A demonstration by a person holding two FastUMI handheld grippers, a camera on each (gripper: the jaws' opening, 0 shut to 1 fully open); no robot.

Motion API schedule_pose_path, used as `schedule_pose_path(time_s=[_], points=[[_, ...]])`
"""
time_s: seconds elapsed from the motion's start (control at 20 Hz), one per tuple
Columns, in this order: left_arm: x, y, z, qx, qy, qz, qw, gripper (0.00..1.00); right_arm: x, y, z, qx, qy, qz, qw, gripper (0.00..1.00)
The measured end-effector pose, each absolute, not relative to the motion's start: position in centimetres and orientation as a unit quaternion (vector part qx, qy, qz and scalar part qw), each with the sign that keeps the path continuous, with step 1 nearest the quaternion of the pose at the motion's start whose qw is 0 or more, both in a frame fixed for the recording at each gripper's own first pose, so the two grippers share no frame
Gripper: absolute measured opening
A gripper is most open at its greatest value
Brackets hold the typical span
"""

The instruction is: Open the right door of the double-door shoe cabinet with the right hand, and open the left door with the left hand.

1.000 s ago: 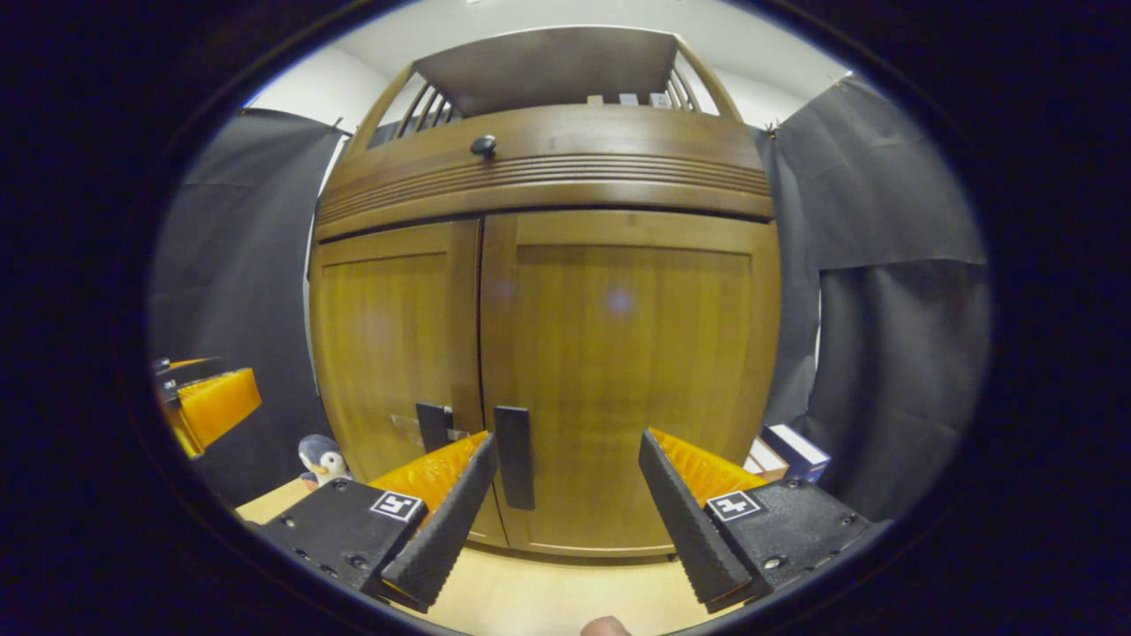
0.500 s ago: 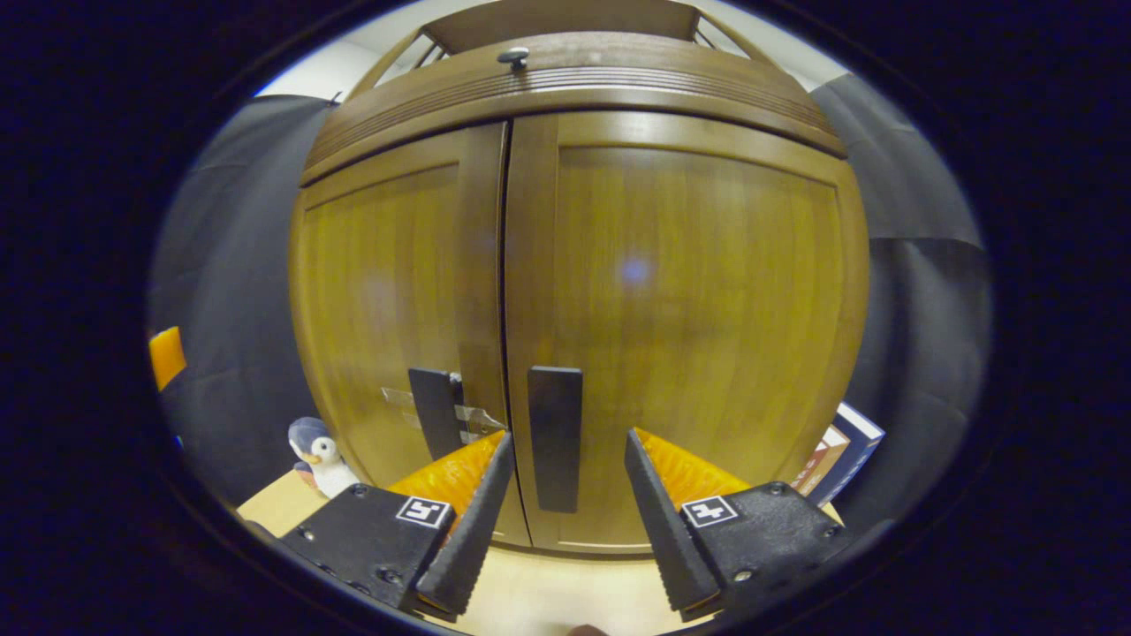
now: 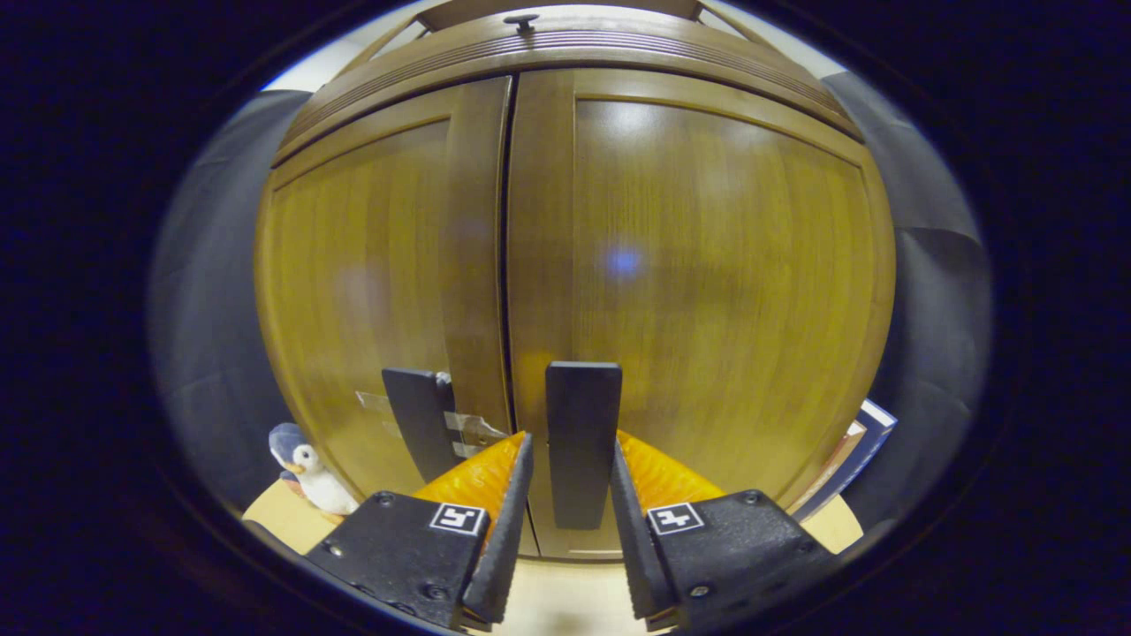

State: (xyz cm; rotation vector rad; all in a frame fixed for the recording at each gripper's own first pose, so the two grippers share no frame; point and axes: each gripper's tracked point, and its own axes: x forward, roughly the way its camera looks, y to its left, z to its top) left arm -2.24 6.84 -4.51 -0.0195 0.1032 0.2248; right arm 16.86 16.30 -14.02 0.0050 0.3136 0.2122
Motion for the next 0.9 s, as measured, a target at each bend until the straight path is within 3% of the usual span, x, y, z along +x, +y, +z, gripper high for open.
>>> schedule_pose_path(time_s=[0.15, 0.9], points=[[-2.6, 6.7, -4.2, 0.008, 0.047, 0.111, 0.993, 0.95, 17.3, 16.2, -14.3, 0.031, 0.162, 0.093, 0.982, 0.39], [-4.7, 5.0, -3.8, 0.008, 0.046, 0.110, 0.993, 0.95, 14.2, 15.0, -14.2, 0.031, 0.161, 0.141, 0.976, 0.32]])
